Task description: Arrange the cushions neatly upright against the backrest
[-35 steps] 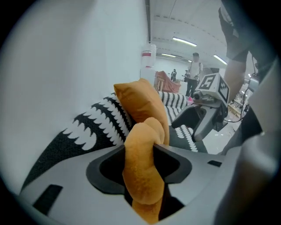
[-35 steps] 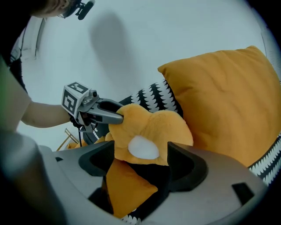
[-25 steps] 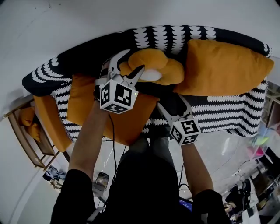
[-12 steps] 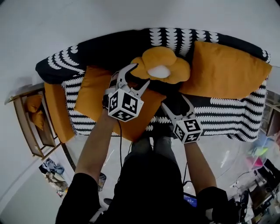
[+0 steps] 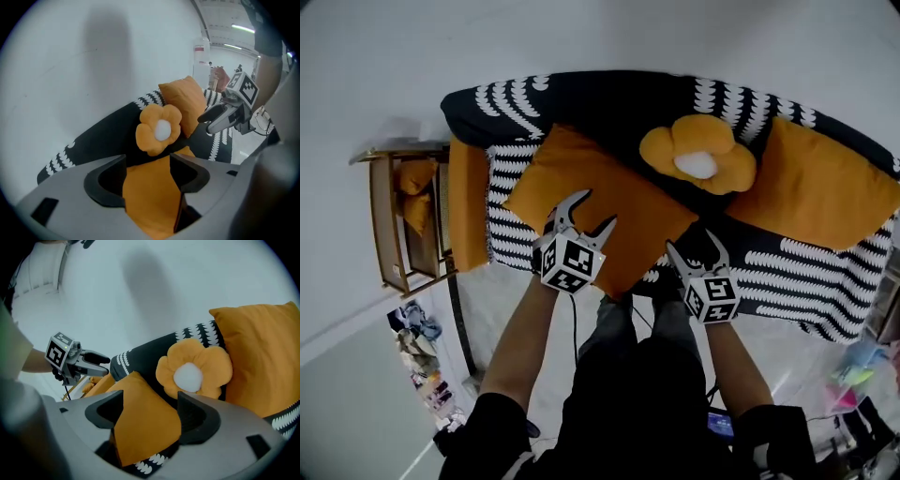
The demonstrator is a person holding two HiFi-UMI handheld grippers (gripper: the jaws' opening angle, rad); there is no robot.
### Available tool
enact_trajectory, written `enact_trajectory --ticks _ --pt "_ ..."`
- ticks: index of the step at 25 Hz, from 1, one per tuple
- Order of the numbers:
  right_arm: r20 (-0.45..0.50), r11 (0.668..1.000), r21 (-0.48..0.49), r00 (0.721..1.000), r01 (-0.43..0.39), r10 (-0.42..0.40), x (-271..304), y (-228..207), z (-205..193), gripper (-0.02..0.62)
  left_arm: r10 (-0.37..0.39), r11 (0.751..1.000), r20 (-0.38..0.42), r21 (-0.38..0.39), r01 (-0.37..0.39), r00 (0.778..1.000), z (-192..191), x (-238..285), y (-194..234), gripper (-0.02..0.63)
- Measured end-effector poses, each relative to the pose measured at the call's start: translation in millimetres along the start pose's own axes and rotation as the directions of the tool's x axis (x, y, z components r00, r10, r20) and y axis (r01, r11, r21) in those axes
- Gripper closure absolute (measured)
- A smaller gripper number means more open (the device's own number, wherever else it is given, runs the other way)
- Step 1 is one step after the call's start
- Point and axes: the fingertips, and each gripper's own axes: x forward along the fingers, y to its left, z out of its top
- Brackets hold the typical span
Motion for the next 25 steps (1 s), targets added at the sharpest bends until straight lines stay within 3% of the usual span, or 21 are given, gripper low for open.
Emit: enact_trajectory --ticks 3,9,13,16,21,23,25 --pt "-0.050 1.000 -0.015 0.999 0.019 -0.020 5.2 1.7 -25.2 0.224 0.006 1.000 -0.029 -0.023 -0.007 1.000 -36.9 -0.6 6.5 0.299" --pt "-0.114 0.989 0.011 0.983 0.146 -0.143 6.9 -7.3 -68.2 0.224 -0.038 0.999 -0.034 -0.017 0.037 0.999 -84.7 13.0 19.5 0.299" --pt "-0.130 0.959 0.097 0.959 0.265 -0.251 18.2 5.8 -94.5 0.218 -0.096 0.995 -0.016 -0.005 0.096 0.995 -109.0 16.2 46.6 0.299" --pt "-0.102 0.902 0.189 0.922 0.388 -0.375 36.0 14.2 -103.3 0.216 -0.117 0.993 -0.005 -0.008 0.117 0.993 -126.5 14.3 82.7 0.299" --pt "-0.082 0.737 0.396 0.821 0.547 -0.565 56.2 23.1 -109.7 0.209 -0.156 0.985 0.014 -0.066 0.157 0.988 -154.2 4.0 139.3 0.299" --pt "-0.091 0.698 0.446 0.805 0.560 -0.587 68.0 31.2 -113.0 0.207 -0.168 0.981 0.013 -0.099 0.169 0.986 -167.9 10.0 162.6 0.299" --pt "-0.105 0.680 0.477 0.804 0.557 -0.585 79.2 34.9 -122.2 0.194 -0.187 0.971 0.002 -0.151 0.185 0.982 -181.1 24.6 178.0 0.286"
